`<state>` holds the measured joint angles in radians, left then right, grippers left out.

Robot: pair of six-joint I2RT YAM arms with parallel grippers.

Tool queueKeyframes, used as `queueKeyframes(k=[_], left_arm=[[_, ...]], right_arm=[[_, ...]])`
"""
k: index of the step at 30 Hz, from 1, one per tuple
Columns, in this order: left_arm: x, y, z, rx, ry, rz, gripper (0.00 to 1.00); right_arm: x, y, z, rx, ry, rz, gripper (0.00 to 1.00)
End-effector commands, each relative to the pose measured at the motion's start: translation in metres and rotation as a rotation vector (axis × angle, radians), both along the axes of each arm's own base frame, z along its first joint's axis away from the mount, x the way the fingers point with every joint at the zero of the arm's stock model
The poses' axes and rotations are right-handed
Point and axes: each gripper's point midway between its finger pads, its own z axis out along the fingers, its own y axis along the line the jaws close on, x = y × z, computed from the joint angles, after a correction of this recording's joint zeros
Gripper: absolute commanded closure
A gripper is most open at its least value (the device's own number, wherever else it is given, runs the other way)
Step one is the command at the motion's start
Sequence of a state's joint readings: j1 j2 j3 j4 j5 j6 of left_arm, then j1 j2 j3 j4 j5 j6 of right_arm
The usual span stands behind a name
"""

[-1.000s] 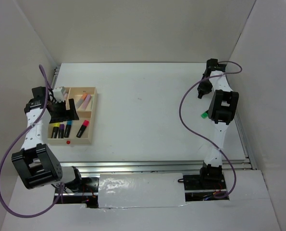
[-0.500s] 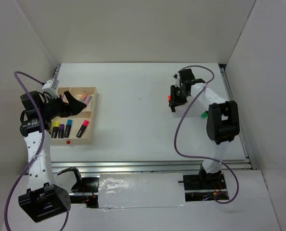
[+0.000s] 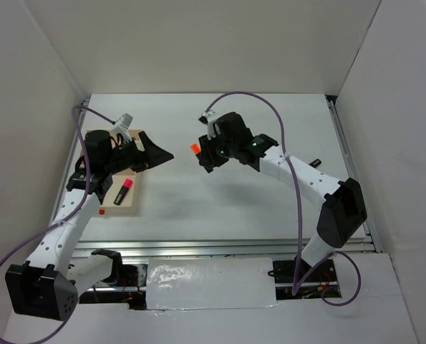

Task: Sort the stationery into containers
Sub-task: Pass the stationery from the right arm to the left

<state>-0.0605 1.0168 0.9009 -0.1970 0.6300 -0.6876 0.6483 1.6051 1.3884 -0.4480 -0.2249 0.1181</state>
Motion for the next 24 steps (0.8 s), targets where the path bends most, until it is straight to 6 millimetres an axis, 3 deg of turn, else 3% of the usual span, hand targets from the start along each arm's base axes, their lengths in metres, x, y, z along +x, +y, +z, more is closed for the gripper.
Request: queueKeyframes(k=[1,8,14,22,24], left_arm=[[0.017,-0.020,0.020,-0.068,-0.021,0.036,0.12],[0.031,-0.020,0.010,-0.066,0.018,0.065,0.19],[0.033,-0.025,0.004,-0.073,0.036,0.056,0.20],[0.030,-0.026,-0.001,-0.083,0.046,0.049,0.21],[0.028,-0.027,-0.011,-0.080,0.069,0.049,0.24]], right_arm=[[0.006,0.024,0.044,0.048,-0.138,-0.032,1.00],[-0.010,0.053,0.061,0.088,-0.176,-0.020,1.00],[-0.026,0.074,0.060,0.074,-0.170,0.032,1.00],[-0.030,0.094,0.060,0.087,-0.153,0.057,1.00],[-0.030,0.099,0.062,0.093,-0.153,0.059,1.00]])
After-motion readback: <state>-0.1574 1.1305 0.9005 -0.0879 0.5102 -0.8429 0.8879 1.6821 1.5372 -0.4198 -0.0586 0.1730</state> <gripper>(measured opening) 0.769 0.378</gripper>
